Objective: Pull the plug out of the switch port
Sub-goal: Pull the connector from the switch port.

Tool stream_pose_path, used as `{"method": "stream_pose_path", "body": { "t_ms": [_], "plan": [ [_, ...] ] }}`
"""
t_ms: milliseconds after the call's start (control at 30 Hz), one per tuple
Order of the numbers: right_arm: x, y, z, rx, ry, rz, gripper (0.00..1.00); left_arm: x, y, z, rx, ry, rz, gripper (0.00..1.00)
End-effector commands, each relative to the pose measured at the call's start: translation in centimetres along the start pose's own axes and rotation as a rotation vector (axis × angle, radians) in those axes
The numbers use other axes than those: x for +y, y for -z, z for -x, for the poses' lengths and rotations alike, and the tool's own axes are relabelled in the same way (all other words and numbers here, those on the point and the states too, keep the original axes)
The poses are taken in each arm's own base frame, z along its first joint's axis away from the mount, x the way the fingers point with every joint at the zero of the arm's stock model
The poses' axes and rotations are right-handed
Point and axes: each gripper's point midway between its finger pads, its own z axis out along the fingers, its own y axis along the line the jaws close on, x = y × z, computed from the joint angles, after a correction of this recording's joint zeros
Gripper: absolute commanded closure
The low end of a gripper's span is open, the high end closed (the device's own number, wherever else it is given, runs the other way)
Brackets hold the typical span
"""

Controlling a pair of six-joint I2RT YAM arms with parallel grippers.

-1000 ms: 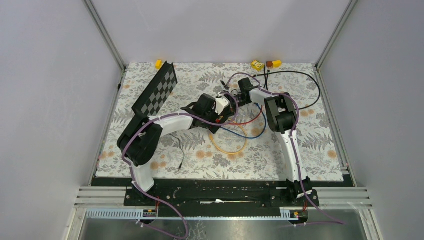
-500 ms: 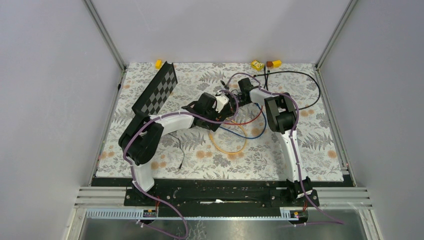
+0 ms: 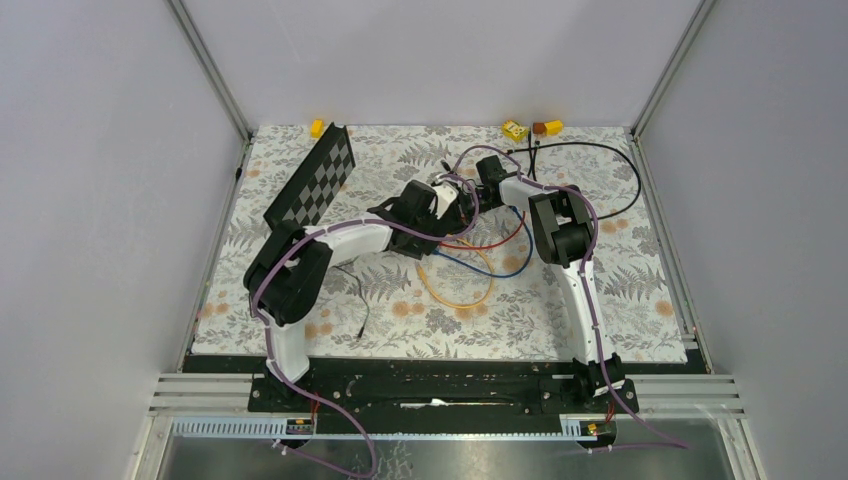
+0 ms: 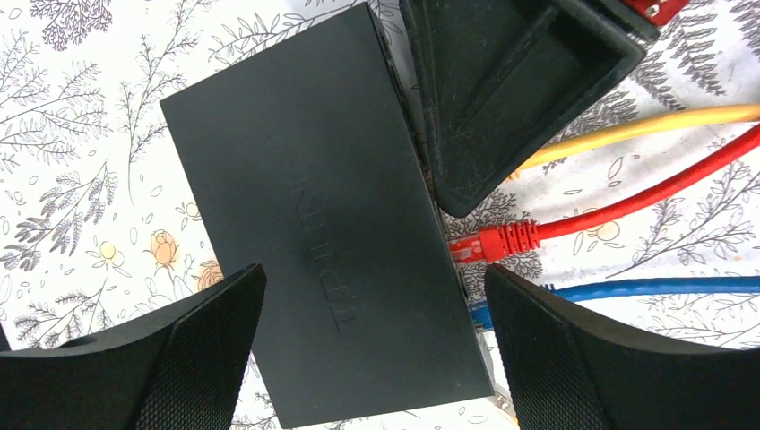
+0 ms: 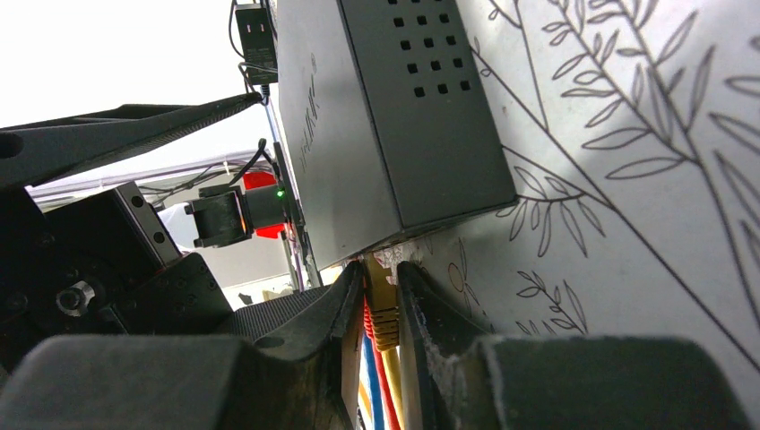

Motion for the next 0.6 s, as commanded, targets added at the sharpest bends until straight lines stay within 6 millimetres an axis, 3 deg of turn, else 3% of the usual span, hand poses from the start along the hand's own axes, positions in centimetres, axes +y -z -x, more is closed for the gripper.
{"method": "stream_pose_path", "body": {
  "t_ms": [0,200,467,567],
  "plan": [
    [-5.3,-2.1,-0.7,-0.006,0.056,-0.133,0.82,1.3,-0.1,1.1,-0.012,-0.014,0.061,0.07],
    [-5.4,-2.1,-0.7,-0.006,0.055,-0.137,0.84,1.7,-0.4,-0.2,0.024,-0.016,0.084,0.12],
    [-4.8,-1.7,0.0,0.004,0.069,-0.155,0.99,2.1,-0.9,-1.5,0.060,0.019,0.054,0.26],
    [-4.1,-1.2,0.1,0.026,0.094,-0.164,1.00,1.7,-0.8,-1.9,0.072,0.027,0.024,0.31]
  ]
}}
